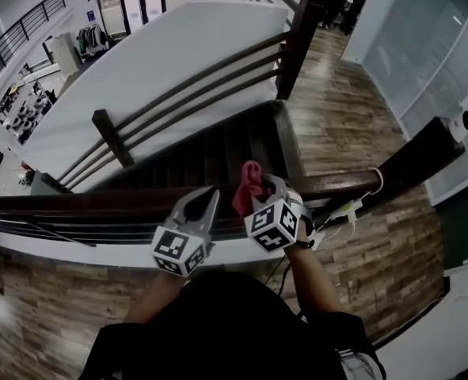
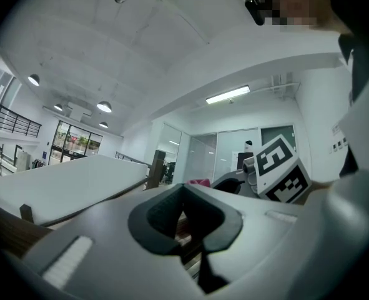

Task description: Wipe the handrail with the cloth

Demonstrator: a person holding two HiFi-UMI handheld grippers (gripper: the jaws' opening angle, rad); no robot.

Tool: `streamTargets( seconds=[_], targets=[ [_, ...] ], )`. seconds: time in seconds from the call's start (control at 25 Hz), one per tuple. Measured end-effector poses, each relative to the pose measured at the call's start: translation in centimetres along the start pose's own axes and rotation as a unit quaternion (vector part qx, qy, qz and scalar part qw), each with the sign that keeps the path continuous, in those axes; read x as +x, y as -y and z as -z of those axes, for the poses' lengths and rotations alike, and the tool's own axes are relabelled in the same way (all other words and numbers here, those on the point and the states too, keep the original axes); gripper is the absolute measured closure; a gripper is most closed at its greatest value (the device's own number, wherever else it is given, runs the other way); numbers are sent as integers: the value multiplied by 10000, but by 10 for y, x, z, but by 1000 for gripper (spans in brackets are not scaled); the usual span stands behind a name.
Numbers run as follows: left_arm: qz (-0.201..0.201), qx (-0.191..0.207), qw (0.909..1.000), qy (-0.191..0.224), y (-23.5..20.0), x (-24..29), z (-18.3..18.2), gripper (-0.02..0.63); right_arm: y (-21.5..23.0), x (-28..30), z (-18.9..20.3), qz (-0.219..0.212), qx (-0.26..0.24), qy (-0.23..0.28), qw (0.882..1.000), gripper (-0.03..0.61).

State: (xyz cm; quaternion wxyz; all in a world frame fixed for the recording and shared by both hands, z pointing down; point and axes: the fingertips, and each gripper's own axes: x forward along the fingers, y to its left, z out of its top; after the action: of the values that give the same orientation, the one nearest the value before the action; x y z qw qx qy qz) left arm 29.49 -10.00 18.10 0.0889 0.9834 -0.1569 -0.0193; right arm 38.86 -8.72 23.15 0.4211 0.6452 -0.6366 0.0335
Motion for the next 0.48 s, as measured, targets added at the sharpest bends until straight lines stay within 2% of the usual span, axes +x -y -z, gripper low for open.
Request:
streamTargets(
  seconds=[0.48],
  targets=[
    [403,-18,9990,-204,54,53,14,615,56,-16,56,294,247,-109,9992,532]
  ],
)
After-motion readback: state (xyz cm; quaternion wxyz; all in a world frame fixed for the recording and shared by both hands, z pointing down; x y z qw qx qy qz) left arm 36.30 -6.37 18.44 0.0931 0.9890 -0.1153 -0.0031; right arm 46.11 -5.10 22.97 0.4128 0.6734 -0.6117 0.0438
